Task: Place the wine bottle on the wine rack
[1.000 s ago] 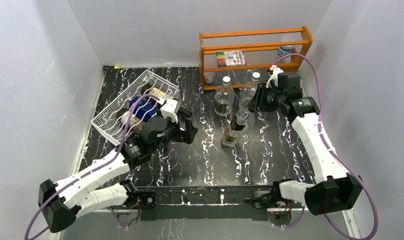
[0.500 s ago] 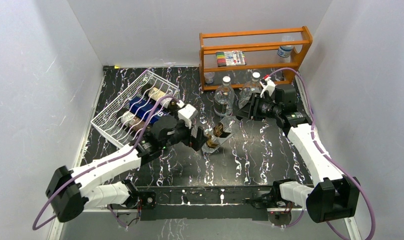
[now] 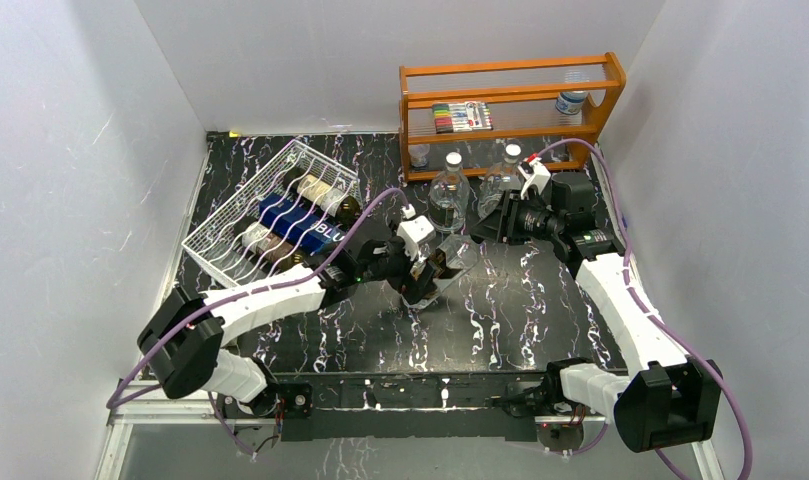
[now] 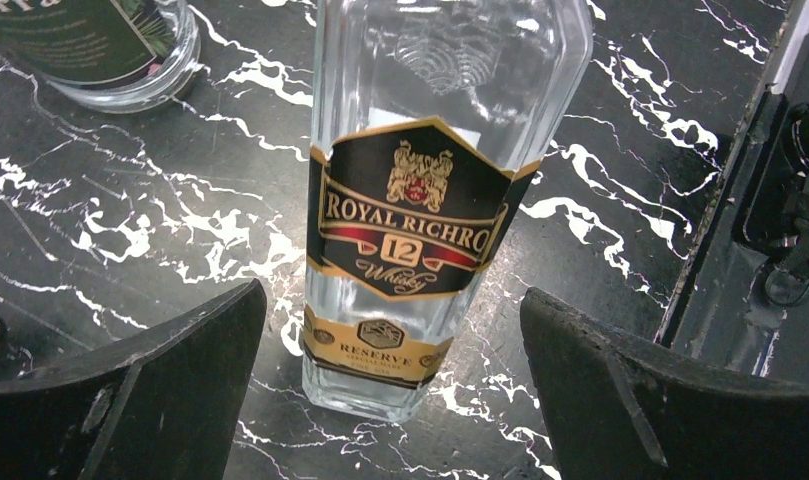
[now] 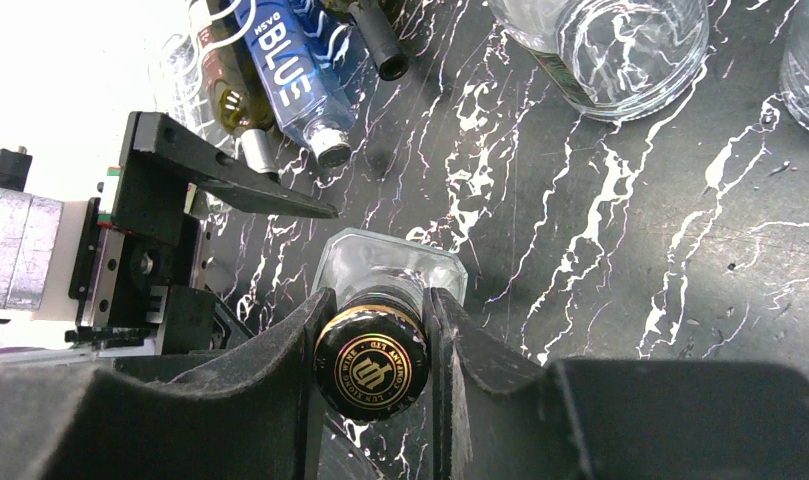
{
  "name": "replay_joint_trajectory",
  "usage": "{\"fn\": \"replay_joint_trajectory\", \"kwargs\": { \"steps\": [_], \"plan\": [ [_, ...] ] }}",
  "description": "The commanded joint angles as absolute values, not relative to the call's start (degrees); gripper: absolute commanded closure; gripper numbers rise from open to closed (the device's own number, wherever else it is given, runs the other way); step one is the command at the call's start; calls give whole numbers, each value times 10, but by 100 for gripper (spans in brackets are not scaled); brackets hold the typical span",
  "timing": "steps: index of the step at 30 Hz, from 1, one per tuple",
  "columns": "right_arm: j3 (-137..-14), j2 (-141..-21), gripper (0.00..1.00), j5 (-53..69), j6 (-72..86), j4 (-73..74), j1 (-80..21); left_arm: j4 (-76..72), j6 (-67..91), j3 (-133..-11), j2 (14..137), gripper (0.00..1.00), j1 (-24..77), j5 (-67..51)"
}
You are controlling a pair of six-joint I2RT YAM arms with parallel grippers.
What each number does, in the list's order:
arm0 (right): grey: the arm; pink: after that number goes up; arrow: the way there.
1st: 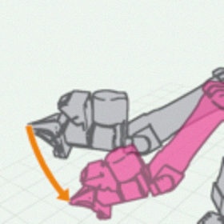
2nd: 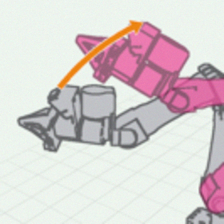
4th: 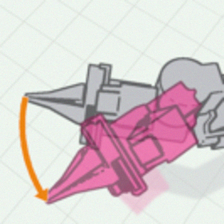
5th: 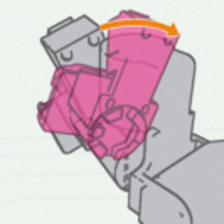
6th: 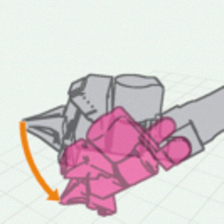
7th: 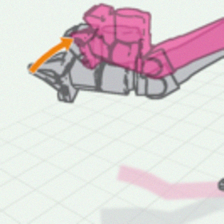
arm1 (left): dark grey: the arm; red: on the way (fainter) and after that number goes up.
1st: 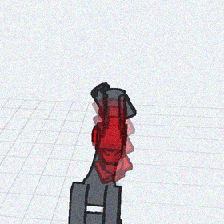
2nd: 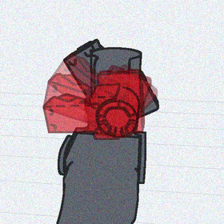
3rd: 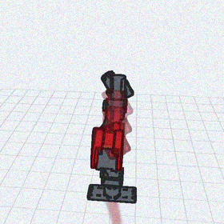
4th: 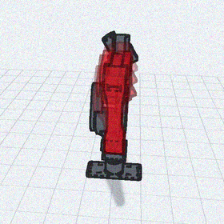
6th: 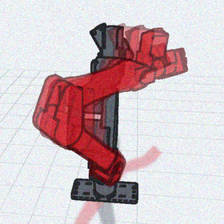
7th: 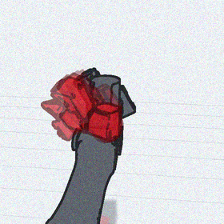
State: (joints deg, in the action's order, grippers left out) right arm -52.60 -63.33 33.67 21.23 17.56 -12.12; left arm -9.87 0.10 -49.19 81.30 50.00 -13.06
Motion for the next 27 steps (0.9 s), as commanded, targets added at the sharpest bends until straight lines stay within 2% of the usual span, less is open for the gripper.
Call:
{"fn": "replay_joint_trajectory", "kwargs": {
  "steps": [1, 5, 10, 27],
  "plan": [
    [-531, -611, 100, 401, 228, 114, -124, -114, -25, -527, 824, 2, 499, -170],
    [-527, -612, 100, 402, 230, 112, -125, -65, -27, -588, 856, 2, 496, -159],
    [-526, -611, 100, 402, 233, 109, -125, -58, -30, -602, 887, 2, 496, -199],
    [-520, -610, 100, 418, 246, 95, -125, -86, -84, -541, 932, 11, 494, -258]
  ]
}}
